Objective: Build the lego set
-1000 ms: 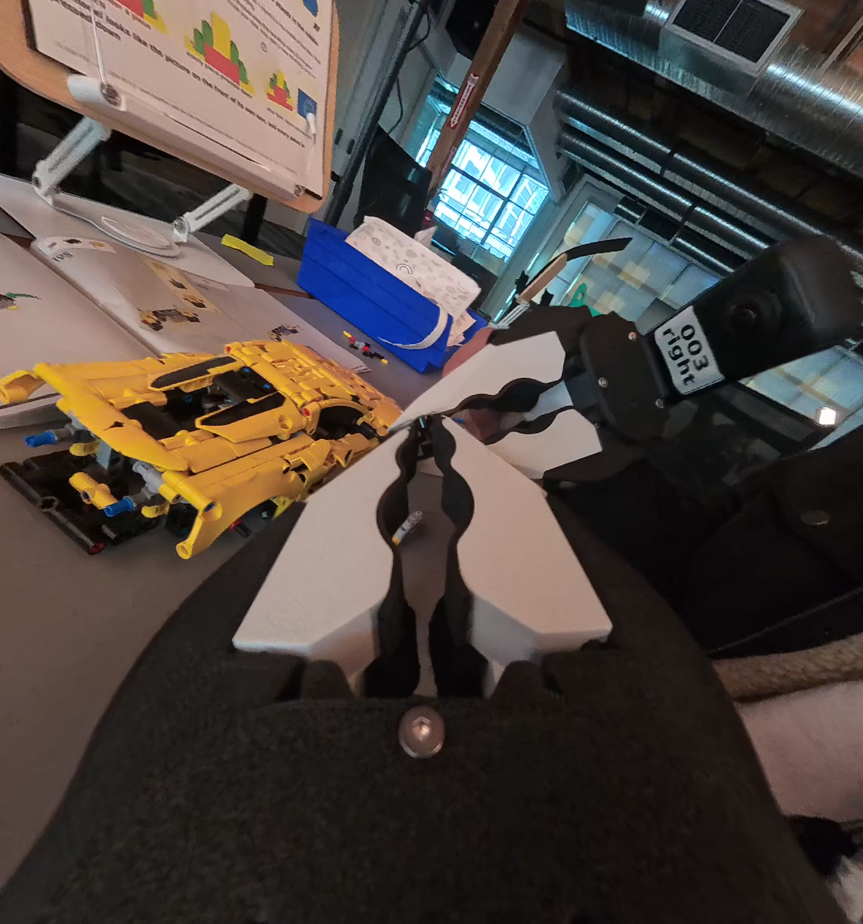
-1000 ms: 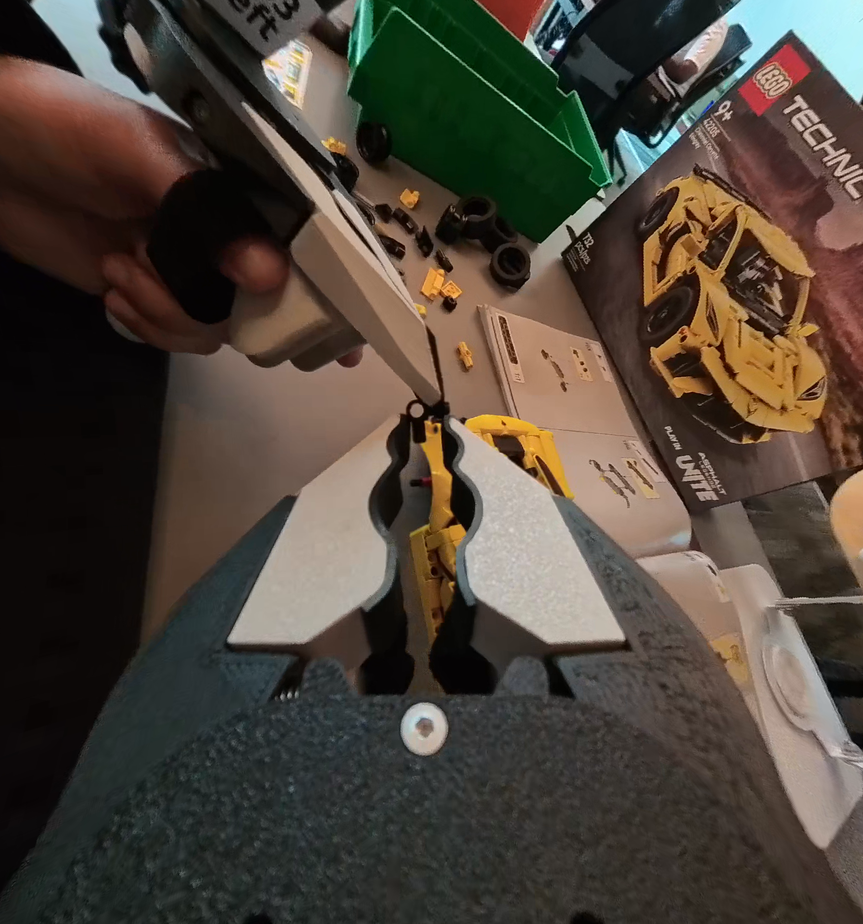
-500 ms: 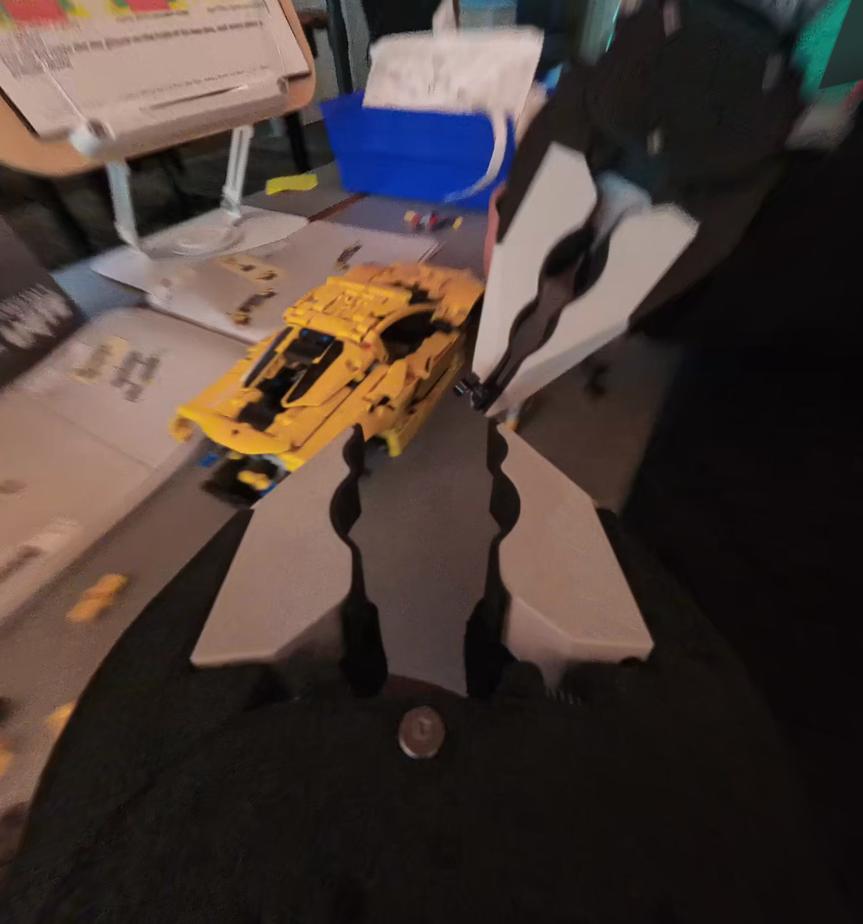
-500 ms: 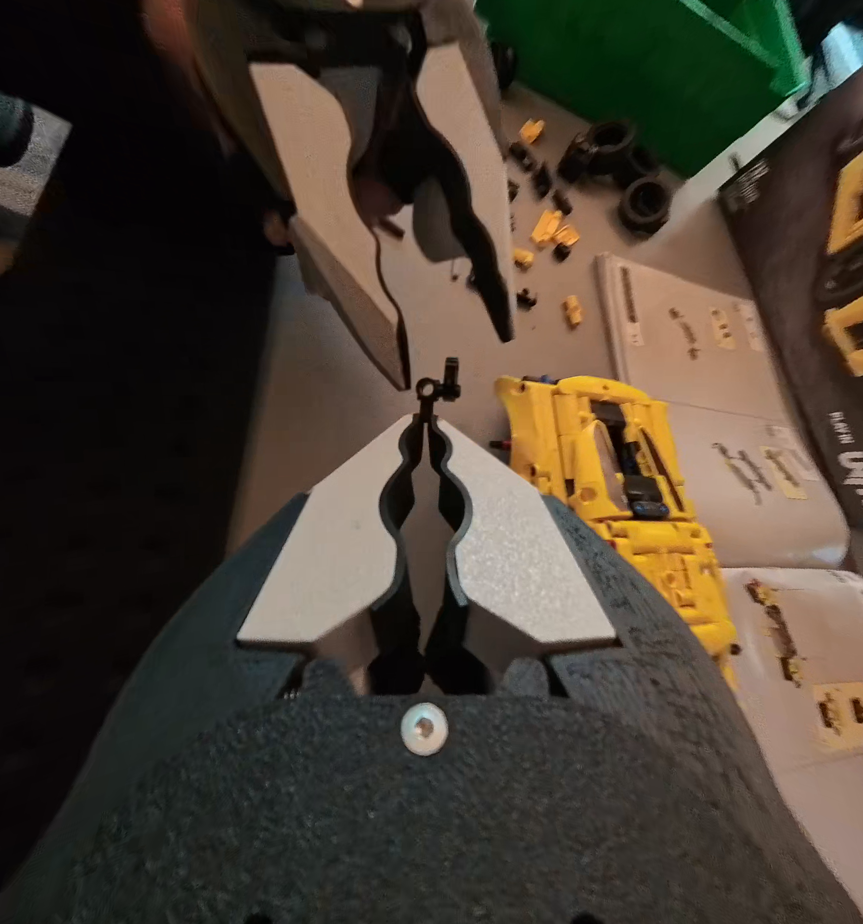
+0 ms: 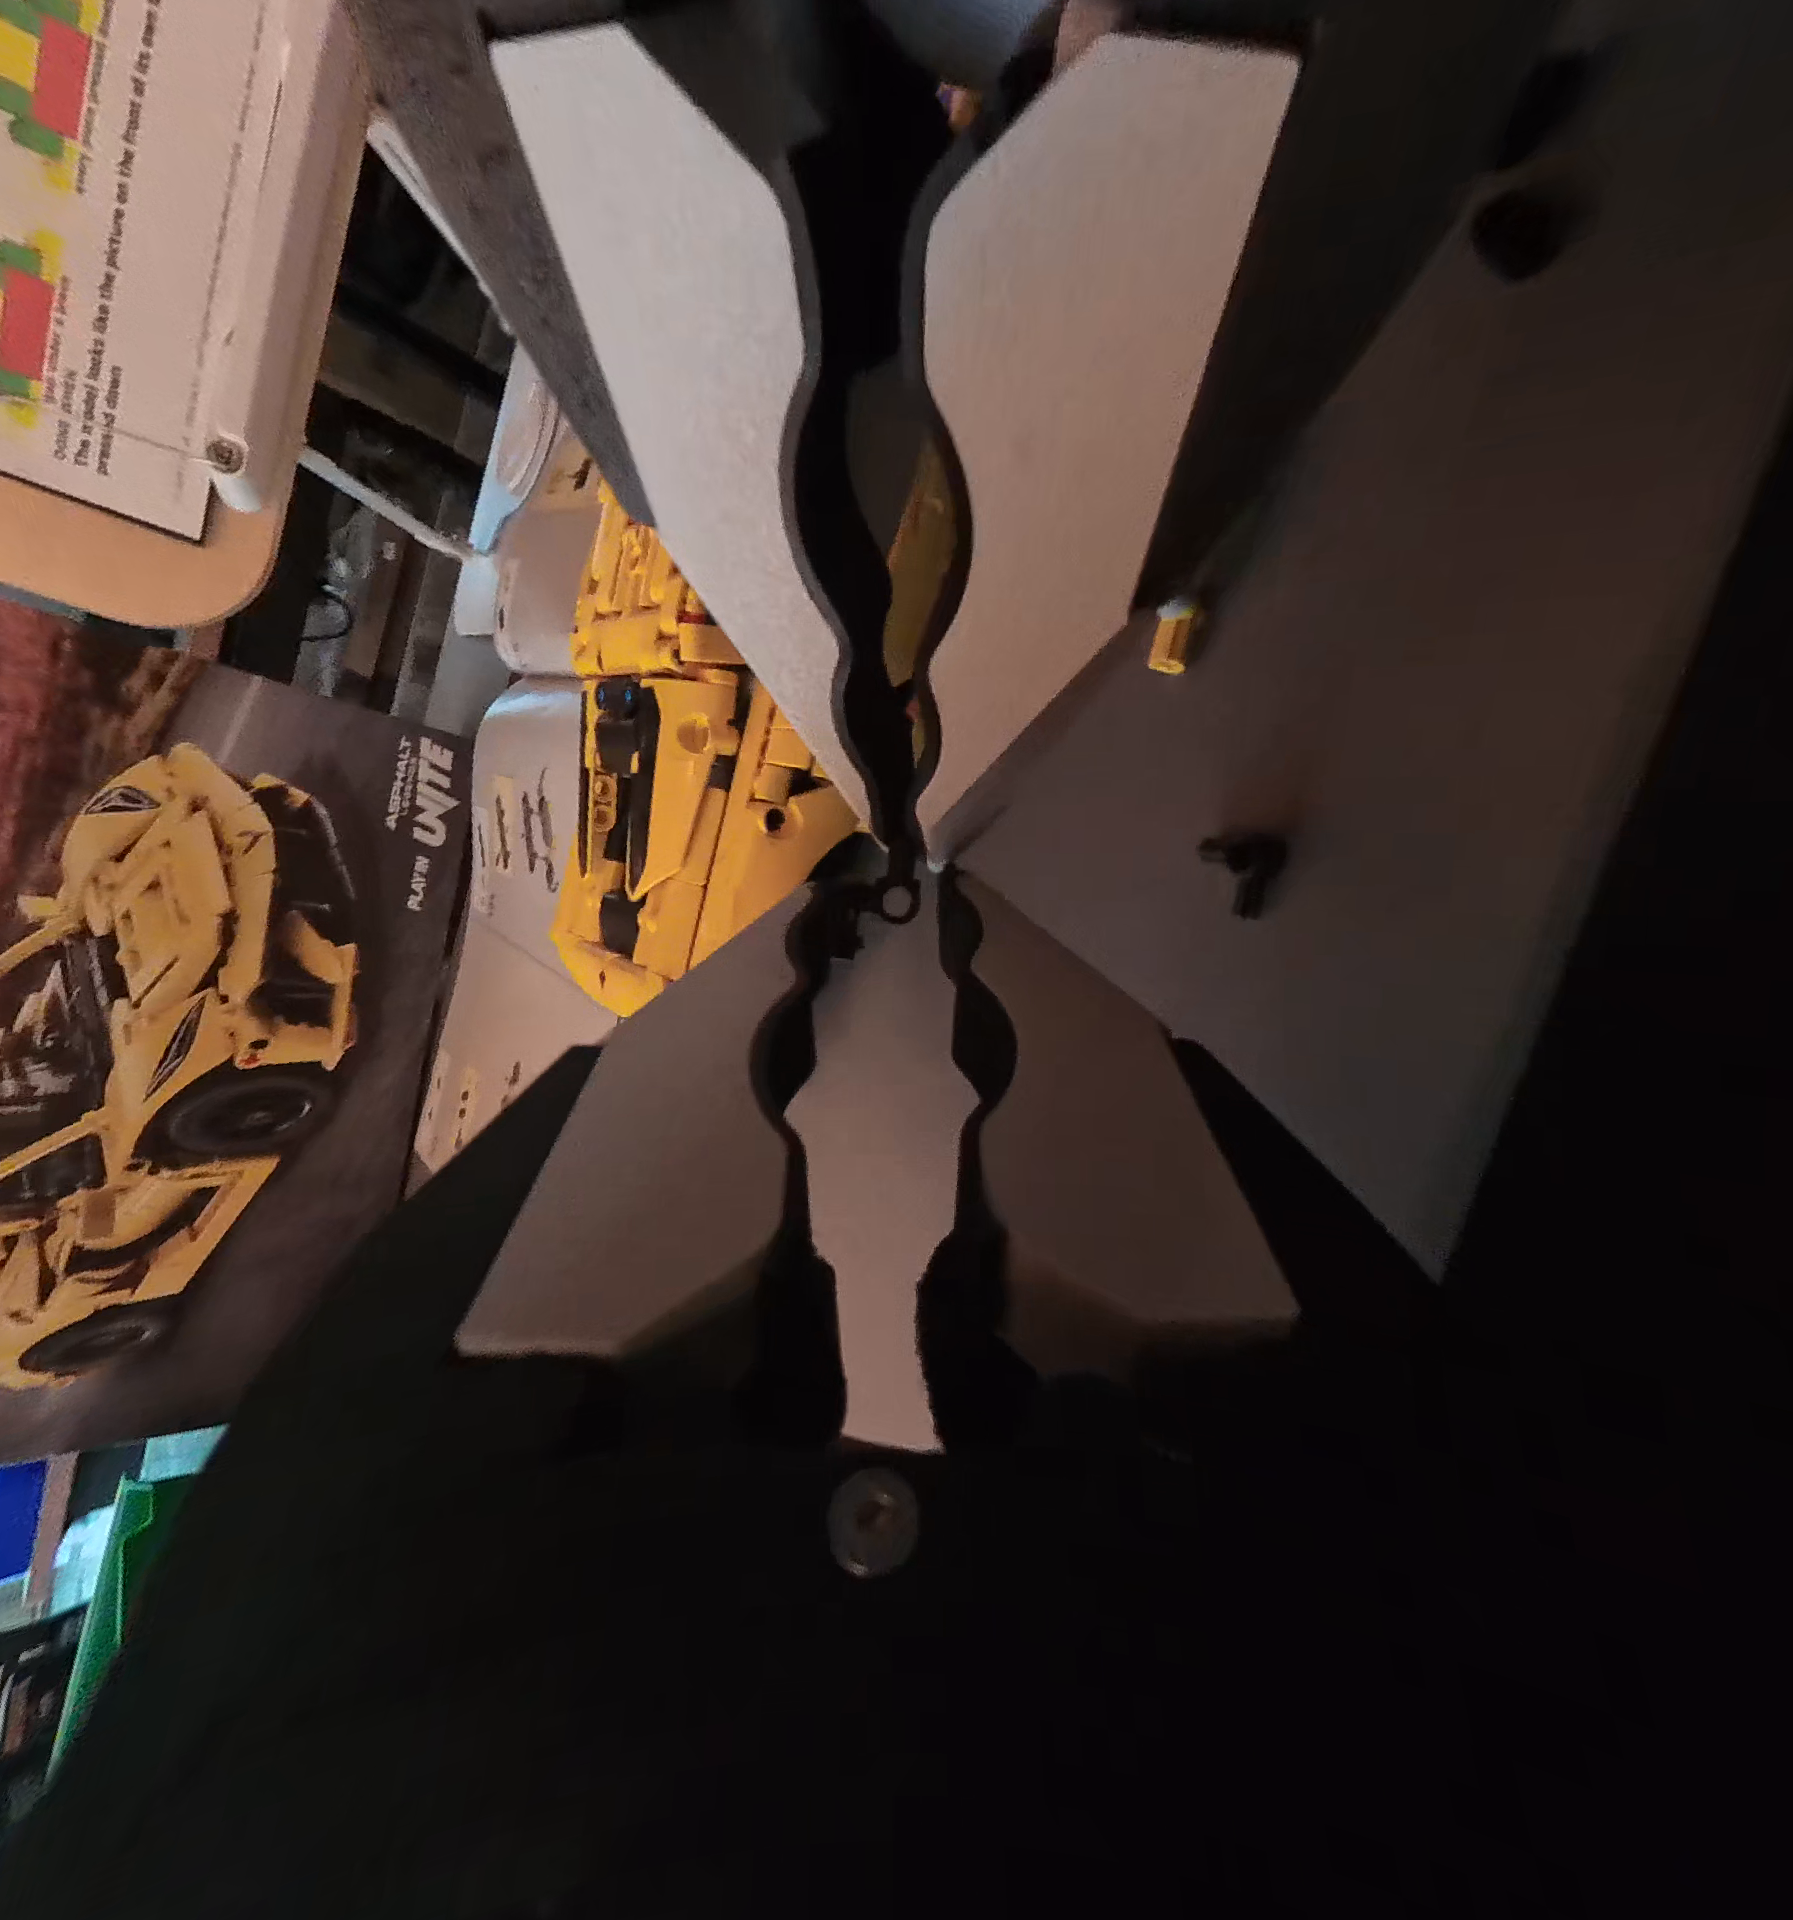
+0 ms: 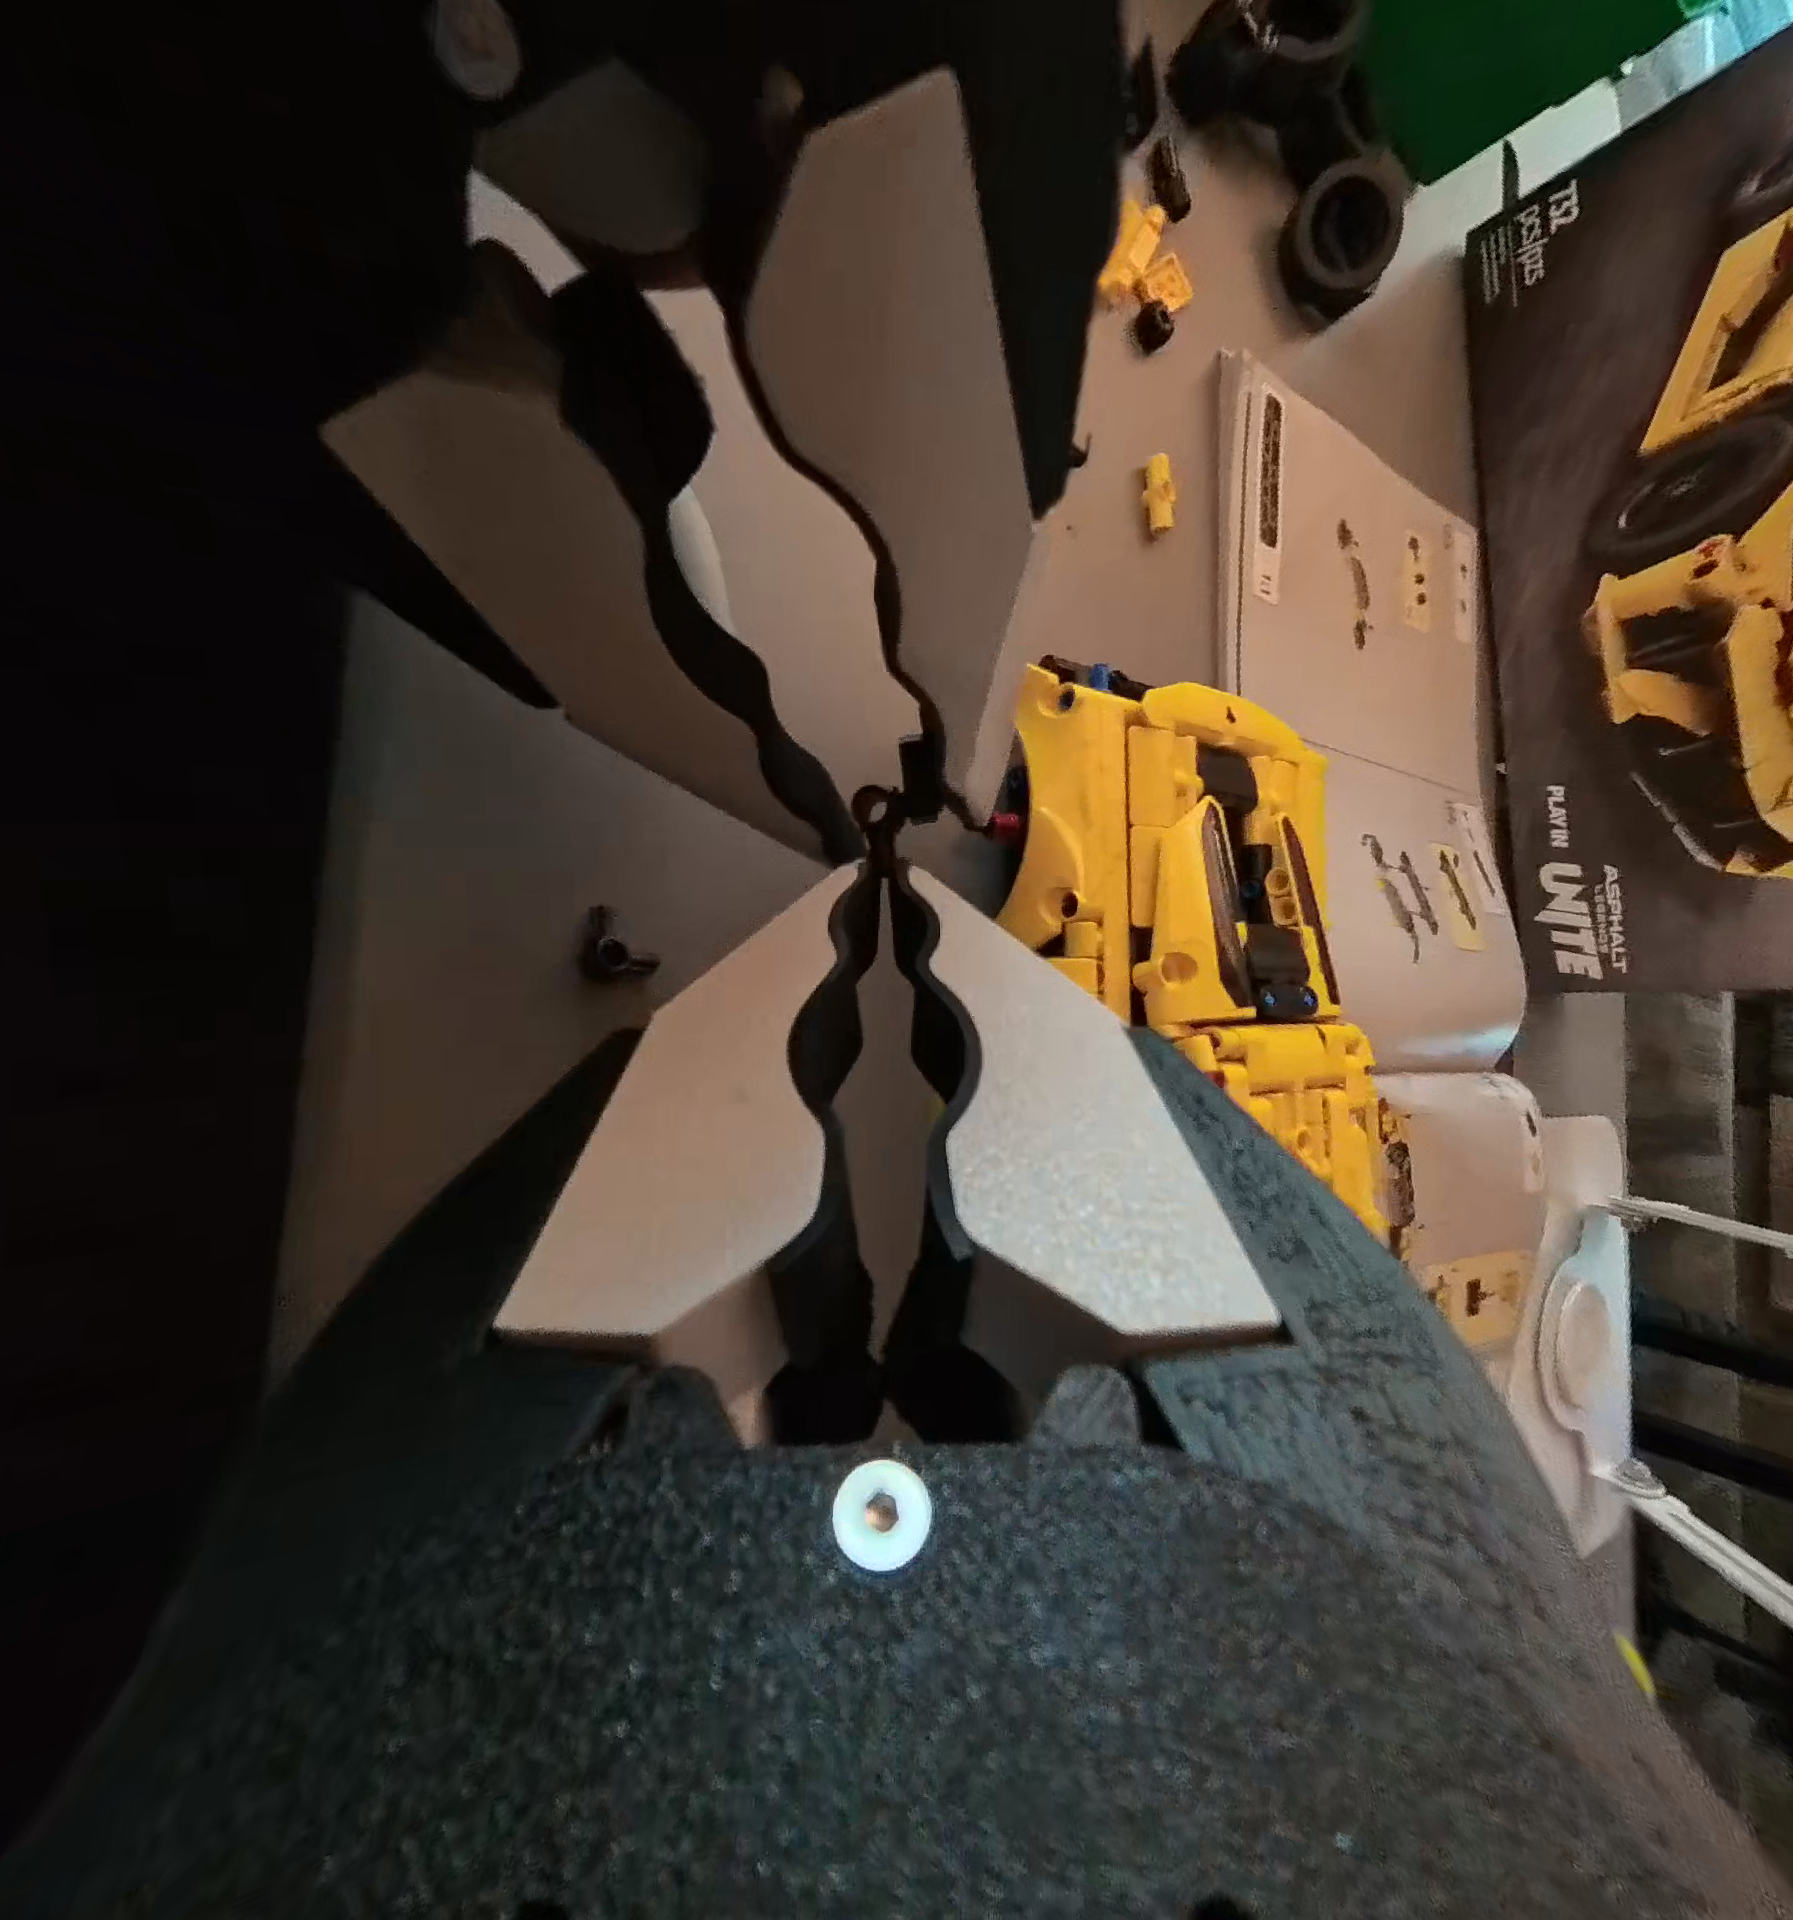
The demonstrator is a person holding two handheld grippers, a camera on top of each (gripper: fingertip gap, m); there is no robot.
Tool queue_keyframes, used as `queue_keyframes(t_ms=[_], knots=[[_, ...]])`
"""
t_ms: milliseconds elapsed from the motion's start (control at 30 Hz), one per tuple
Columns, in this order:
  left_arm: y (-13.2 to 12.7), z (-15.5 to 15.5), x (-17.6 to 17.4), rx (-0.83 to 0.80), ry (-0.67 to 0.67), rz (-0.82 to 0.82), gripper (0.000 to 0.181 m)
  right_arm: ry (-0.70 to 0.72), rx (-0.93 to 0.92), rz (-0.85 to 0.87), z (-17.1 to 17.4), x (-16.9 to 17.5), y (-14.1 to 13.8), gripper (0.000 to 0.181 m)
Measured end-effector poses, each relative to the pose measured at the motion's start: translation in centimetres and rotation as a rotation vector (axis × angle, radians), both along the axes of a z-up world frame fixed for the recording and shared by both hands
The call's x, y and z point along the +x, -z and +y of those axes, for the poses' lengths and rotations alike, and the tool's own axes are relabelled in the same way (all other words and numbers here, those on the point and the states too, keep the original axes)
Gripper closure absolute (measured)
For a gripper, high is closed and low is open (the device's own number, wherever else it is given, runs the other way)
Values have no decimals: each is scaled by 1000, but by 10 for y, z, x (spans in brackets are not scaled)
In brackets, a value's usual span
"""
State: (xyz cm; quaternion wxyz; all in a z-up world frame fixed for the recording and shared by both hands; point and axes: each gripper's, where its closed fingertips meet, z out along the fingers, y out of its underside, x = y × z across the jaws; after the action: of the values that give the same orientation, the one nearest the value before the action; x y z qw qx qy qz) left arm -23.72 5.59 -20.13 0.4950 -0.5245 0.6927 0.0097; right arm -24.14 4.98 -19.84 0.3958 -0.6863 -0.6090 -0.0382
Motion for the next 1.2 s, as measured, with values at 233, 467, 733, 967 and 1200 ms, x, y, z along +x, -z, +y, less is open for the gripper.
queue_keyframes(t_ms=[233, 467, 733, 967, 1200], knots=[[0, 10, 0, 47, -66, -9, 164, 32, -10, -1, 3, 3, 2, 180], [-6, 9, -3, 205, -8, 31, 169, 7, 50, 1, 3, 0, -6, 181], [0, 6, -6, 301, 12, 110, 171, -13, 52, -40, 1, -2, 0, 181], [2, 5, -6, 336, 13, 138, 175, -18, 63, -34, 1, -3, -3, 181], [6, 3, -5, 327, 32, 152, 179, -20, 44, -29, 0, -2, -3, 181]])
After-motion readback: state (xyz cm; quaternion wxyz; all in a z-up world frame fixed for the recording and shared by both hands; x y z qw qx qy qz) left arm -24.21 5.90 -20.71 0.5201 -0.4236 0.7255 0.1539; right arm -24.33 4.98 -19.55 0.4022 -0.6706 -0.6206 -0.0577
